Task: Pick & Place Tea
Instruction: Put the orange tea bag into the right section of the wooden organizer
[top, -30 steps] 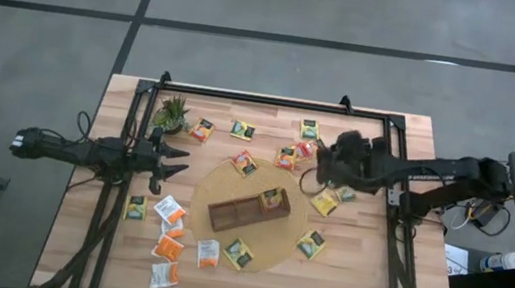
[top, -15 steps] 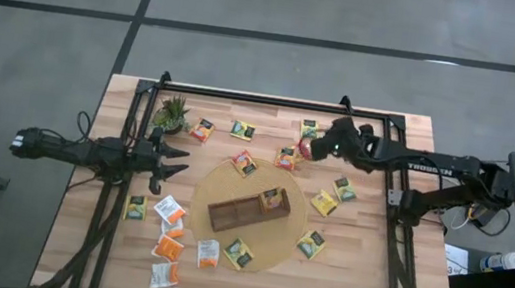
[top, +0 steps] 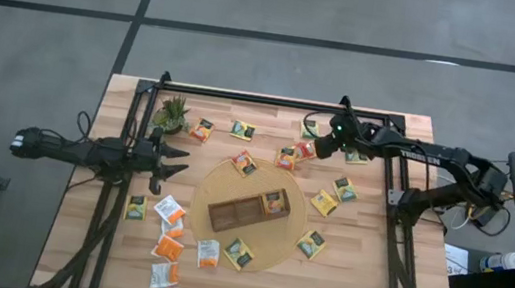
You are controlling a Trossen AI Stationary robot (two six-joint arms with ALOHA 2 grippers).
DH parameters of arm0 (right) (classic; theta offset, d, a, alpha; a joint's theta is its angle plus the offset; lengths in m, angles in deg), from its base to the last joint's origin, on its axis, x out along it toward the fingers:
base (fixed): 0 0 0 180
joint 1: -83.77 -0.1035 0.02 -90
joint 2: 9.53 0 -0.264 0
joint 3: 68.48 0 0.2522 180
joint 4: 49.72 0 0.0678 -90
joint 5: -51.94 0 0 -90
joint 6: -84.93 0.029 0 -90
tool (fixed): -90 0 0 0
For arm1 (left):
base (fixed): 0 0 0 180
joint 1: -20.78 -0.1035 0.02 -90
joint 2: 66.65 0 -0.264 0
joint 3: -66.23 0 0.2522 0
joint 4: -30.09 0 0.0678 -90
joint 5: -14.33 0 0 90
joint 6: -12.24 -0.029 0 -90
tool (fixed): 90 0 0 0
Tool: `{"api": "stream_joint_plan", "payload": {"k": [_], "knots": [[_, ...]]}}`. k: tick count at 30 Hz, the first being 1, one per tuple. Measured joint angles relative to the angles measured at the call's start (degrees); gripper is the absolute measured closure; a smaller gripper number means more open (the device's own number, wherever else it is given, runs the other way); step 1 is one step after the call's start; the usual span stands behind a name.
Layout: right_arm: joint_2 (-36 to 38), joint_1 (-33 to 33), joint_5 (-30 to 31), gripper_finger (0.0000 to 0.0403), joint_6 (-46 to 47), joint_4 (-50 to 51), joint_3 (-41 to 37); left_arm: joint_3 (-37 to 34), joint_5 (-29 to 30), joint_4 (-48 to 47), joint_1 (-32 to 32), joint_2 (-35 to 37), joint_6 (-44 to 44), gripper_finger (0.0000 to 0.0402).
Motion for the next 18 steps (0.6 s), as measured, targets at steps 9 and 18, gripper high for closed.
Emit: {"api": "stream_joint_plan", "payload": {"k": [9, 18], "knots": [[-9.16, 4.21, -6.63, 0.0234, -3.32, -4.3, 0.59, 0.0, 0.0, 0.0, 0.0, 0.0, -0.01, 0.0236], [-14.4, 5.67, -9.51, 0.0234, -5.18, -5.88, 0.65, 0.0, 0.0, -0.02, -0.02, 0.0, 0.02, 0.0236]]}}
